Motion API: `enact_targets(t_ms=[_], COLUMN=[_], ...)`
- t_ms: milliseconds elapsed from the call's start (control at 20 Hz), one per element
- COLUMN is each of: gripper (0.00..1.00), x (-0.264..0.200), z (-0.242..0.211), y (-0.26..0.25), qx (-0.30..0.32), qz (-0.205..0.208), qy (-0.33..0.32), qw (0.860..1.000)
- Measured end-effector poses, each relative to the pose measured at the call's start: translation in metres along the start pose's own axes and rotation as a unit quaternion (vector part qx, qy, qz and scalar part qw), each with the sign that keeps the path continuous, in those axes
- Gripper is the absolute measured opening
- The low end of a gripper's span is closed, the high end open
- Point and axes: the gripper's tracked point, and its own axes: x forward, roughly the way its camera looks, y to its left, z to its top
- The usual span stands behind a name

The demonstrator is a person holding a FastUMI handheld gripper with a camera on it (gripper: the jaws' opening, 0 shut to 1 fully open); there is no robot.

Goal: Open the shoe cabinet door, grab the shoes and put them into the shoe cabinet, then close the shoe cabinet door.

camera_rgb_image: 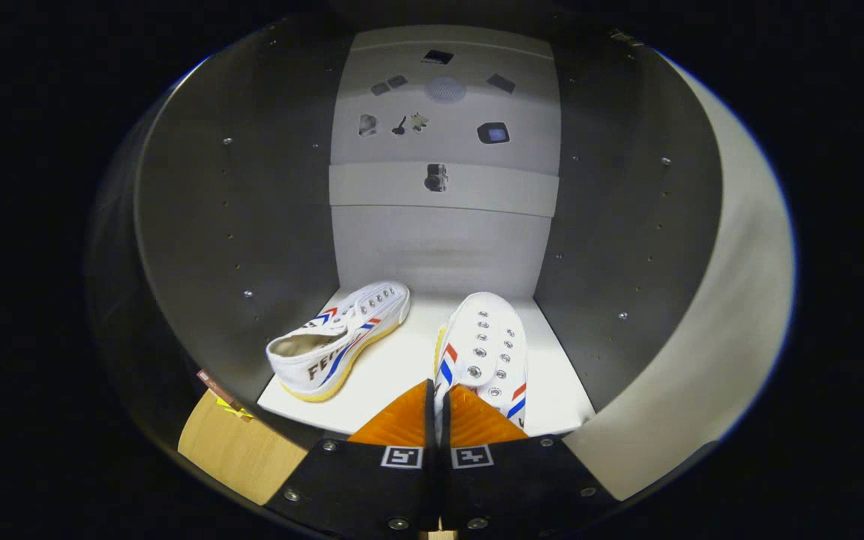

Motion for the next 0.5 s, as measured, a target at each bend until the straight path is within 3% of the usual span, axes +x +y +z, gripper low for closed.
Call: enact_targets(t_ms=[500], gripper=[0.0], x=[0.084], z=[0.009], y=[-0.003], qx=[0.003], qz=[-0.017], qy=[0.019], qw=[1.0])
